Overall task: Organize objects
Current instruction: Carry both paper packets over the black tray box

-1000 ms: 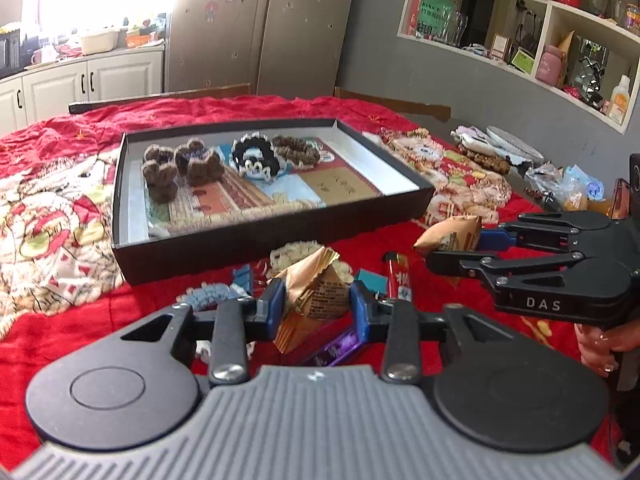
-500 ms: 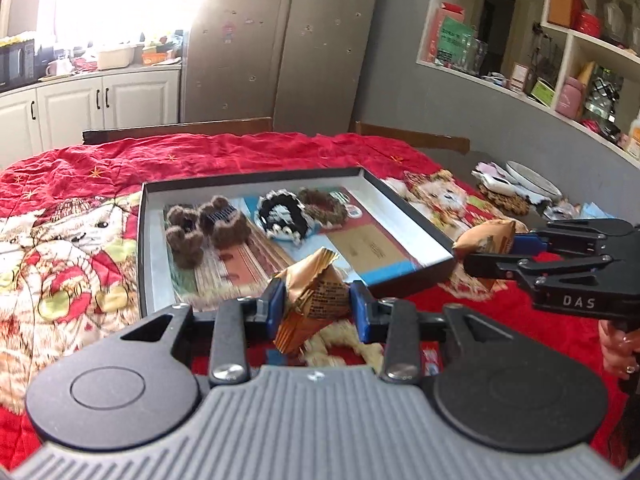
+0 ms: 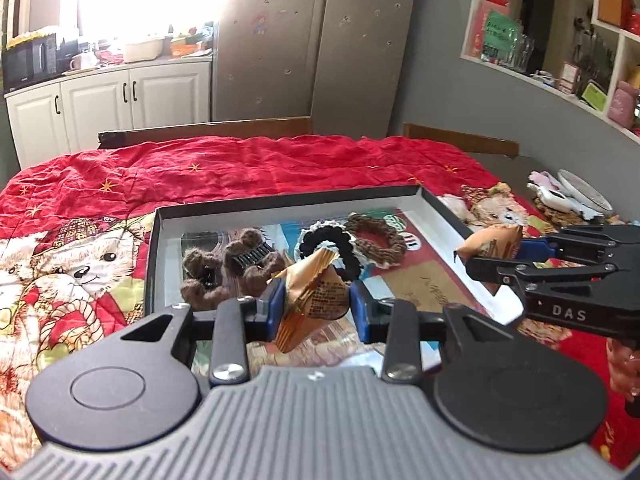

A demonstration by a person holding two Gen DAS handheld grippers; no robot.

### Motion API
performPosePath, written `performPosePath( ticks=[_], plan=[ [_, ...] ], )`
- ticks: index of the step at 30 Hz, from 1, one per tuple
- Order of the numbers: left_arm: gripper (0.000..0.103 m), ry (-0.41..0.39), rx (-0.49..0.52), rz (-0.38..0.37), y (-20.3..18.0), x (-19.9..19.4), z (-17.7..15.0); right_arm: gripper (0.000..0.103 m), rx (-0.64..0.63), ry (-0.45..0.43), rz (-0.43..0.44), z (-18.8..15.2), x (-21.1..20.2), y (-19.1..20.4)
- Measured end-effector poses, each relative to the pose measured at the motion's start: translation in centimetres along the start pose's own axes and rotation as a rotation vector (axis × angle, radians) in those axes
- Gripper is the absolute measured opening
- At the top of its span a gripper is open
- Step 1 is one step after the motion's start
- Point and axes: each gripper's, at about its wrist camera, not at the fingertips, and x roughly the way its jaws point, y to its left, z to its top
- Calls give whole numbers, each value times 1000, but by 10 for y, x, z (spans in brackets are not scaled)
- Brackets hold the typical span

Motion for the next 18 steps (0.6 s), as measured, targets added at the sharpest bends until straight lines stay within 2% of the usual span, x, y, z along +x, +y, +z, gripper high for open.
performPosePath(
  ticks=[10,18],
  plan=[
    [39,30,-14,42,4,39,3,32,41,27,-27,4,46,-8],
    [39,25,-6,57,4,47,3,32,51,39,-29,4,62,-10]
  ],
)
